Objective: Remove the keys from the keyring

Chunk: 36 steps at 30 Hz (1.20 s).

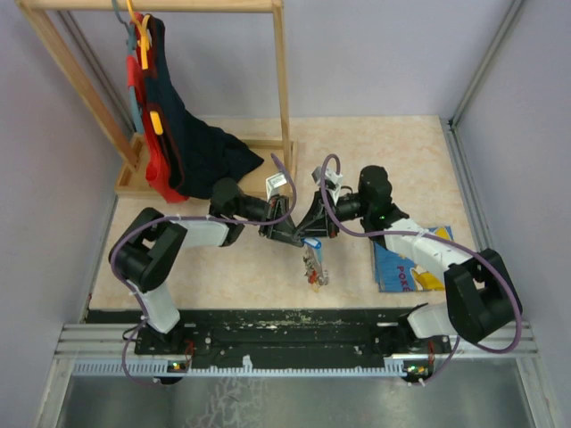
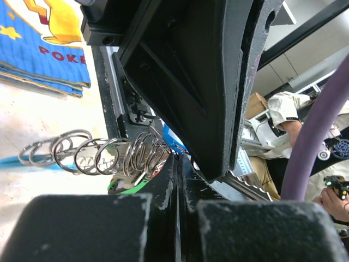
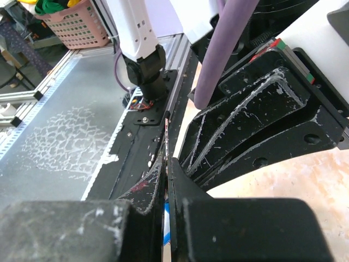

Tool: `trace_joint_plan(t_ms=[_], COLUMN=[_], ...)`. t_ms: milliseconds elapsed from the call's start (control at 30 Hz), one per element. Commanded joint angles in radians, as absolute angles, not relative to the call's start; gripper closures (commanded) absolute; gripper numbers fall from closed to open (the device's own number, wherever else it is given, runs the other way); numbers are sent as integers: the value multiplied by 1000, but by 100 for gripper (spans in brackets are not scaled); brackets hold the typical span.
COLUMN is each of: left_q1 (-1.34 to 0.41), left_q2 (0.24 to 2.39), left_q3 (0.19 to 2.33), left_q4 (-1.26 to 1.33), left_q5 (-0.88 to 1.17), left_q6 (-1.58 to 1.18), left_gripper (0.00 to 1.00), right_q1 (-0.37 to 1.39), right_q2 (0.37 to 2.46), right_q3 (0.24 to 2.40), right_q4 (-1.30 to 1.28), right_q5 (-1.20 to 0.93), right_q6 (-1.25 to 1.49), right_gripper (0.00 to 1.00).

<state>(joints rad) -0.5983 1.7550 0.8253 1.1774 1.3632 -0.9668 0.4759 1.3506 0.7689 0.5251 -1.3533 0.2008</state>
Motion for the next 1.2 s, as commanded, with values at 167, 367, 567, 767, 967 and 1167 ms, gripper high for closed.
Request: trace_joint_plan(t_ms=[167, 367, 567, 767, 967, 1167], left_q1=[-606, -606, -609, -622, -632, -632], left_q2=[1870, 1863, 1785, 1747, 1711, 1670], left_q3=[825, 819, 835, 841, 853, 828], left_q4=[1579, 1401, 1017, 930, 832, 817], left_q5=[1366, 1326, 1251, 1231, 1205, 1175], left_q6=[-1229, -1100, -834, -774, -709, -680], left_gripper=[100, 100, 100, 100, 100, 100], right_q1=[524, 524, 525, 530, 531, 490], right_q2=[1345, 1345, 1356, 1364, 1364, 1344], right_q3=[831, 821, 860, 865, 875, 879], right_q4=[601, 692, 466, 430, 417, 412], right_q5=[-1387, -1390, -1347, -1335, -1336, -1368], right_q6=[197, 272, 105, 88, 86, 89], right_gripper=[100, 100, 100, 100, 100, 100])
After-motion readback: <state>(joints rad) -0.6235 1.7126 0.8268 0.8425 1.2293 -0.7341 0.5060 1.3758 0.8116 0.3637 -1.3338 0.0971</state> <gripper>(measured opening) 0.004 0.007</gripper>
